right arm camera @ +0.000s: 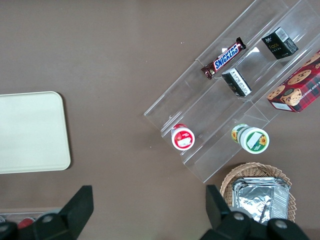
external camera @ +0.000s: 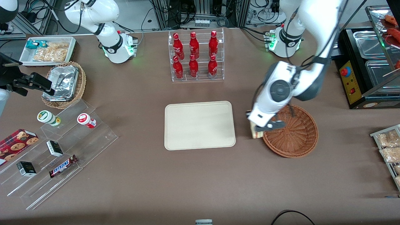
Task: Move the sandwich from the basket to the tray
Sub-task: 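Lift the sandwich and carry it with the left gripper over the cream tray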
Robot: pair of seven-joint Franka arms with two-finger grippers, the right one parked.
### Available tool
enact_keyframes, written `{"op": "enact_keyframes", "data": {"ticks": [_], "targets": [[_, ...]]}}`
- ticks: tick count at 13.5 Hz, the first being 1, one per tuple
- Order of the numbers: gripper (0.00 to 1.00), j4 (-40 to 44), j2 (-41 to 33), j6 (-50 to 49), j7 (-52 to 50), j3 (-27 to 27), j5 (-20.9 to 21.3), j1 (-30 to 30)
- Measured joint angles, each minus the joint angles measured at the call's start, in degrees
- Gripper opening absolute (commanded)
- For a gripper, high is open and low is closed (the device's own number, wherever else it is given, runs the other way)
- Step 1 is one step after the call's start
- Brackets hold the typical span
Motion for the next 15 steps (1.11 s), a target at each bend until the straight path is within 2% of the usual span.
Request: {"op": "enact_keyframes", "data": {"ticks": [5, 11, 15], "targets": [[0.05, 10.73, 9.12, 0.0, -6.77, -0.07, -0.01, -8.42], [0.05, 21.78, 18.99, 0.0, -11.72, -0.11, -0.11, -14.13], [0.05, 28.82, 24.8, 0.01, -14.17, -0.33, -0.12, -15.77]]}}
